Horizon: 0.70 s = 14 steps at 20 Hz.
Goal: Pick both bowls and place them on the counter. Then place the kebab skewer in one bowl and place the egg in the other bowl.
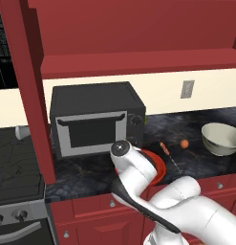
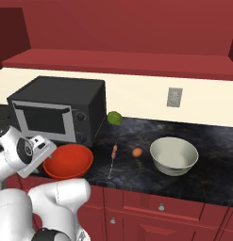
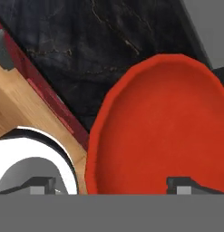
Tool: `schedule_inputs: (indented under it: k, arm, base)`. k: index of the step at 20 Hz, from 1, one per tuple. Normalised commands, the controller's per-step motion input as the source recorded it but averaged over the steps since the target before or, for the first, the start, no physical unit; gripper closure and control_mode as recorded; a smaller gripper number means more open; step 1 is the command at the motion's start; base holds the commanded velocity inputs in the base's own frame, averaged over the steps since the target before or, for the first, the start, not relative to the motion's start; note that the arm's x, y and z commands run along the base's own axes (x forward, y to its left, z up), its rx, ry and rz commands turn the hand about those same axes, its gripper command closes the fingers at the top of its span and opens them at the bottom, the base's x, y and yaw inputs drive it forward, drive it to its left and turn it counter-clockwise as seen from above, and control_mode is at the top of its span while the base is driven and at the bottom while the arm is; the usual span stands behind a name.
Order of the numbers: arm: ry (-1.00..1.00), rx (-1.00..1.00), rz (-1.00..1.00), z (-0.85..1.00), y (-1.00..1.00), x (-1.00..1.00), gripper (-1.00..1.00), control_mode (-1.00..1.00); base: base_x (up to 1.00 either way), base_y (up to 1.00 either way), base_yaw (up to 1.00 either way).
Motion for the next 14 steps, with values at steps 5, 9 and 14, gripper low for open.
schedule_inputs:
  k: [5, 9, 14]
  arm:
    - [-0.07, 0.00, -0.13, 0.79, -0.21, -0.03, -1.00, -1.00]
    - [-0.01, 0.00, -0.20, 0.59, -0.52, 0.00, -1.00, -1.00]
    - [0.00, 0.11, -0.25, 0.39, -0.71, 0.00, -1.00, -1.00]
  base:
    - [0.00, 0.00, 0.00]
    - [0.00, 0.00, 0.00]
    - [0.00, 0.00, 0.00]
